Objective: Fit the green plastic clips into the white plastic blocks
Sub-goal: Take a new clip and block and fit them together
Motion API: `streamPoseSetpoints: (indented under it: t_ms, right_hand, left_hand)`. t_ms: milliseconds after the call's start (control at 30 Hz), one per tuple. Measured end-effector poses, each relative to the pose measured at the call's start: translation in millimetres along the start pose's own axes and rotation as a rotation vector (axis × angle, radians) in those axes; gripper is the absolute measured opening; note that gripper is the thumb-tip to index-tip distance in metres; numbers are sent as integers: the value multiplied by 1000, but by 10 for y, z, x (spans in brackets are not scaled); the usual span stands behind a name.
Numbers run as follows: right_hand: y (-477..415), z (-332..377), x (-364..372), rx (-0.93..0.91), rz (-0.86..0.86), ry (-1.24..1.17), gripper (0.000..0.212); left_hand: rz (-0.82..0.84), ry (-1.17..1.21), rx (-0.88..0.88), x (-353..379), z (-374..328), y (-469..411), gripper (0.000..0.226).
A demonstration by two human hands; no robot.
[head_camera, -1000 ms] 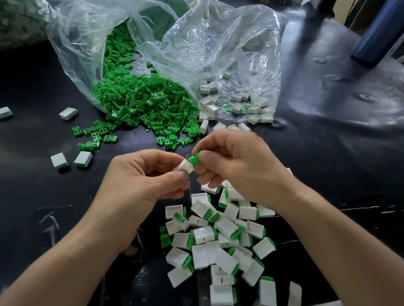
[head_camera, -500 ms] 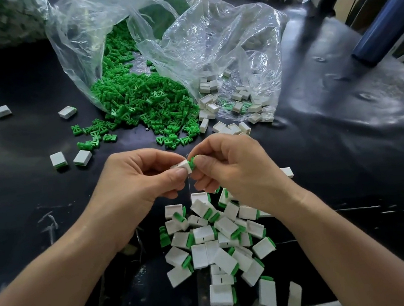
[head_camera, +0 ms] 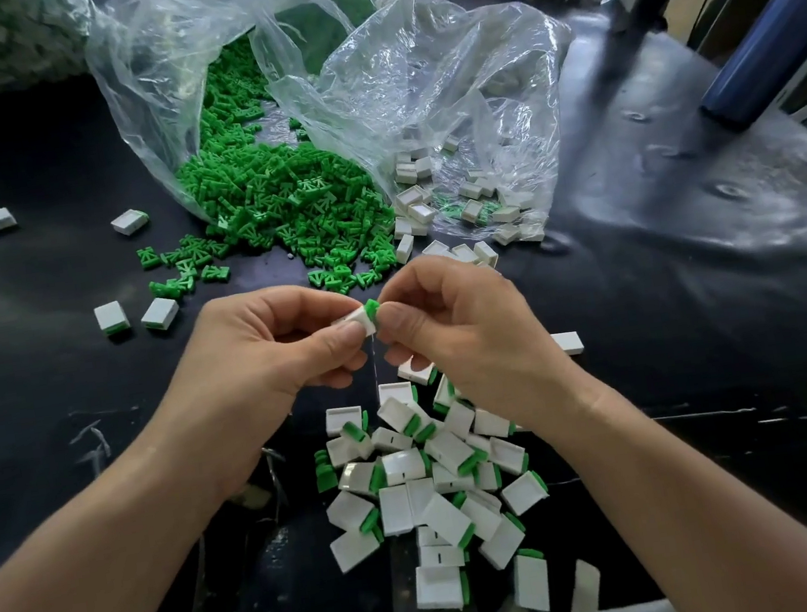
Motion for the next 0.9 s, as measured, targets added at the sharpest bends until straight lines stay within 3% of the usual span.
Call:
streamPoseSetpoints:
  t_ms: [233, 533, 633, 900]
  right_hand:
    - [-17, -12, -45, -8, -22, -4, 26]
    - [-5, -19, -44, 43, 12, 47, 17]
    - [7, -25, -4, 75, 80, 176, 25]
    - [63, 176, 32, -128, 104, 456, 22]
  left_hand:
    - [-32, 5, 21, -20, -2, -7, 18]
    - [-7, -11, 3, -9, 18, -1, 20]
    - [0, -13, 6, 5, 18, 0, 21]
    - [80, -24, 7, 37, -14, 18, 21]
Point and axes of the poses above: each hand's wrist, its own y-axis away from the middle knuckle, its own x-axis out of the palm, z = x × y, the point moved 6 cm from there along -y, towards the middle knuckle, and after that the axes turned 8 degrees about y, right-handed, at the moved point
